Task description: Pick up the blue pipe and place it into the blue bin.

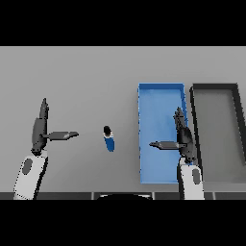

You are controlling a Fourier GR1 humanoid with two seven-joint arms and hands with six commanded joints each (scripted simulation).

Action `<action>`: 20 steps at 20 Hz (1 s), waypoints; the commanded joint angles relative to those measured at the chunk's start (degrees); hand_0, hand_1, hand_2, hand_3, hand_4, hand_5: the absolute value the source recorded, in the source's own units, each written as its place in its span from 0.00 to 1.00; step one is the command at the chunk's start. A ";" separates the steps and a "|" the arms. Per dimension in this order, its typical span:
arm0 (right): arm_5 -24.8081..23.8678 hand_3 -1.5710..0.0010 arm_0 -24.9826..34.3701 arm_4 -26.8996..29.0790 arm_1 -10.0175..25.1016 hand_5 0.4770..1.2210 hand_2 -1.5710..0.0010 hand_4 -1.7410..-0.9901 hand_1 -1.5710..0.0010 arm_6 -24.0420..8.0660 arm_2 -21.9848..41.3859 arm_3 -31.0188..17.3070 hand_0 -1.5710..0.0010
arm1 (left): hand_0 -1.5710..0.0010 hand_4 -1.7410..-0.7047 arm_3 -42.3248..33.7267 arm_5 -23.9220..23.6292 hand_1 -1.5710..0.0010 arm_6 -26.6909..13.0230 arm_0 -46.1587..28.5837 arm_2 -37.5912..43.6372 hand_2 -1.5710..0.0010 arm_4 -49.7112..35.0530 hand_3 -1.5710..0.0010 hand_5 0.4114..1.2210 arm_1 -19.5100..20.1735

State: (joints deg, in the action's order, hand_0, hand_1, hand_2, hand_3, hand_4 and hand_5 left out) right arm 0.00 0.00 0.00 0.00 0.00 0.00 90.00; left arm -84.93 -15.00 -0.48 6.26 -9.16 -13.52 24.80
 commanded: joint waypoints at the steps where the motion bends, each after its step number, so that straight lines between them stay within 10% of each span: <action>1: -0.04 1.00 0.03 0.03 0.02 0.17 1.00 0.69 1.00 -0.02 -0.03 -0.01 1.00 | 1.00 0.71 0.00 -0.04 1.00 0.24 0.03 0.01 1.00 0.01 1.00 0.22 -0.04; 6: 0.05 1.00 0.40 0.04 0.07 0.17 1.00 0.69 1.00 -0.49 -0.10 -0.64 1.00 | 1.00 0.71 0.55 -0.12 1.00 0.19 0.55 -0.12 1.00 0.10 1.00 0.22 -0.46; 9: 3.86 1.00 -4.31 -4.68 6.74 0.17 1.00 0.68 1.00 6.00 2.92 4.27 1.00 | 1.00 0.70 -0.44 11.62 1.00 7.76 -3.40 -3.21 1.00 1.31 1.00 0.22 7.33; 20: 4.32 1.00 -5.09 -7.11 7.42 0.16 1.00 0.69 1.00 5.26 5.22 6.49 1.00 | 1.00 0.69 -6.03 23.47 1.00 8.71 -5.28 -8.09 1.00 -0.25 1.00 0.19 12.32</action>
State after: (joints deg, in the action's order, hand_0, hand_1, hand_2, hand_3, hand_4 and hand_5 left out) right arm 4.35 -5.10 -7.11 7.40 5.34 5.23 96.49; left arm -90.97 8.51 8.35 0.99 -17.26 -13.76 37.14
